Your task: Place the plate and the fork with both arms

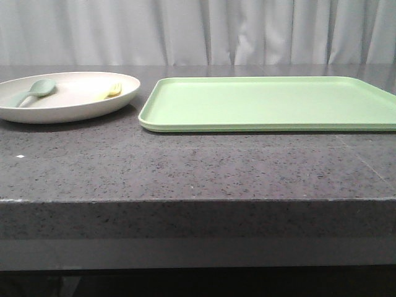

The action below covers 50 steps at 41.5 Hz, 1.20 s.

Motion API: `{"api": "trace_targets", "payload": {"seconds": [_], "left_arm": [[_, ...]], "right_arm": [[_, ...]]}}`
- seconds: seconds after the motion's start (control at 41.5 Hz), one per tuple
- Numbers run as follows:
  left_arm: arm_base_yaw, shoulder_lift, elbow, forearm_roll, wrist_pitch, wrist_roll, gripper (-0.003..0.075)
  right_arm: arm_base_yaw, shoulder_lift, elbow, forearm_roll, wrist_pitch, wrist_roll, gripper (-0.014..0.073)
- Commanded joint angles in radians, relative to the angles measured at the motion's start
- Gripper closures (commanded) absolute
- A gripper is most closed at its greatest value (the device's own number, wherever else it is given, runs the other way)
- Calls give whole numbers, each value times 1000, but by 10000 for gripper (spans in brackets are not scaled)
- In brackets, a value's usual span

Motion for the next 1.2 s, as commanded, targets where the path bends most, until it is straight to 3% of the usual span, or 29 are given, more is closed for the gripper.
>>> {"api": "trace_targets", "payload": {"seconds": [0.0, 0.072, 0.193, 0.265, 0.361, 0.867, 1.179], "left_arm": [[-1, 18, -25, 1, -85, -6, 640], [-1, 18, -25, 5, -85, -6, 502], [-1, 18, -25, 8, -85, -6, 278], [-1, 18, -25, 8, -85, -6, 217], [-1, 18, -25, 3, -85, -6, 216], [-1, 55, -30, -13, -82, -6, 216], [-1, 351, -194, 71, 193, -6, 216]], "right_arm": [[-7, 12, -37, -10, -76, 2, 653], [-7, 12, -37, -11, -76, 2, 578], [-7, 12, -37, -11, -74, 2, 298], [-7, 12, -37, -11, -65, 2, 137], [-7, 12, -37, -11, -65, 2, 48], [-7, 12, -37, -11, -61, 2, 45], [-7, 12, -37, -11, -61, 2, 45]]}}
